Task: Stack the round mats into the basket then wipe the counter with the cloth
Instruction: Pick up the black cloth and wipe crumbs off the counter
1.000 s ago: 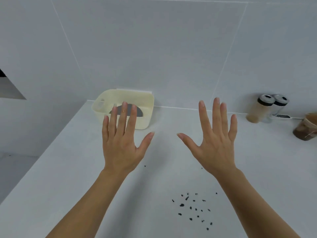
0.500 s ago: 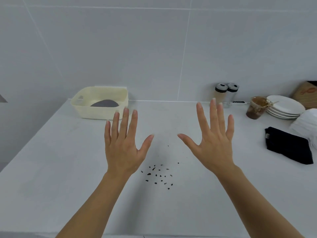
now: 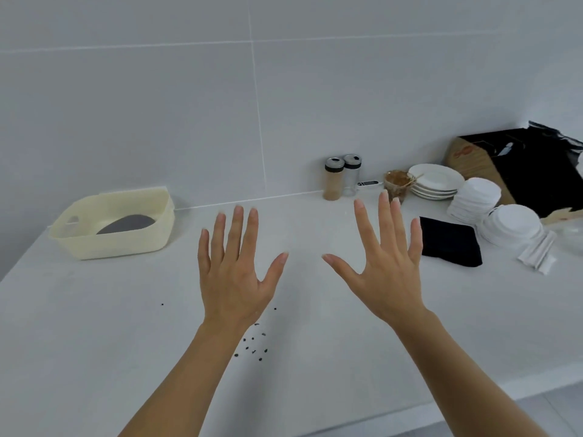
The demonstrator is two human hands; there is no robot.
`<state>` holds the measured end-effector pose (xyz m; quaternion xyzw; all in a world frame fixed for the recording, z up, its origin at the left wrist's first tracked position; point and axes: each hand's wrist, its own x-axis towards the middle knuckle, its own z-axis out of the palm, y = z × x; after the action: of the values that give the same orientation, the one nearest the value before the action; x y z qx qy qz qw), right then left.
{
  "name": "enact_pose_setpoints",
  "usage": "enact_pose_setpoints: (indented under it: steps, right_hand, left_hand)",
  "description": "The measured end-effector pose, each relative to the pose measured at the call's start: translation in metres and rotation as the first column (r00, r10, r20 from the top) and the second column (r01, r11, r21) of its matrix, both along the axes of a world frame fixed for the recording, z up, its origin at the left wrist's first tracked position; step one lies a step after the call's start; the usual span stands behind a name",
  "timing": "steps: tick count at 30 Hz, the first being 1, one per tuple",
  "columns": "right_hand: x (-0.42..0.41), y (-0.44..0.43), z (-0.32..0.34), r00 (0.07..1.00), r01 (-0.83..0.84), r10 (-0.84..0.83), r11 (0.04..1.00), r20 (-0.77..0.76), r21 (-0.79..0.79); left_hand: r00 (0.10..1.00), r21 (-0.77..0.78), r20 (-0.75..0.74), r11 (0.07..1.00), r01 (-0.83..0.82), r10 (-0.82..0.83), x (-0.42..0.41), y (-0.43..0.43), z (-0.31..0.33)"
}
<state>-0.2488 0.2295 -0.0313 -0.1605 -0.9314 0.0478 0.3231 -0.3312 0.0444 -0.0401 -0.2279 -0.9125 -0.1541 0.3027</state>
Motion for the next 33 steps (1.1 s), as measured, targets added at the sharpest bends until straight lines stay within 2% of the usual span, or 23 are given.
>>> enact_pose_setpoints:
  steps: [12, 18, 25, 28, 31, 33]
  right_hand:
    - [0.011, 0.187, -0.030, 0.996, 0.065, -0.065, 0.998, 0.061, 0.012]
    - [0.019, 0.283, -0.058, 0.976, 0.019, -0.031, 0.998, 0.214, 0.056]
    - [0.011, 0.335, -0.094, 0.925, -0.038, 0.029, 0.999, 0.379, 0.017]
    - [0.006, 0.347, -0.108, 0.874, -0.141, 0.150, 0.989, 0.463, -0.053]
    - [-0.001, 0.362, -0.122, 0.766, -0.342, 0.338, 0.935, 0.546, -0.098]
    - [-0.011, 0.370, -0.128, 0.704, -0.411, 0.391, 0.905, 0.592, -0.109]
  left_hand:
    - [0.988, -0.061, 0.100, 0.990, 0.127, -0.120, -0.002, 0.205, -0.027]
    - [0.975, -0.107, 0.169, 0.981, 0.162, -0.143, 0.002, 0.287, -0.048]
    - [0.957, -0.199, 0.246, 0.958, 0.204, -0.153, -0.006, 0.322, -0.068]
    - [0.948, -0.217, 0.287, 0.955, 0.201, -0.135, -0.011, 0.328, -0.080]
    - [0.933, -0.226, 0.338, 0.953, 0.204, -0.120, -0.011, 0.332, -0.091]
    - [0.926, -0.238, 0.359, 0.948, 0.212, -0.118, -0.011, 0.329, -0.098]
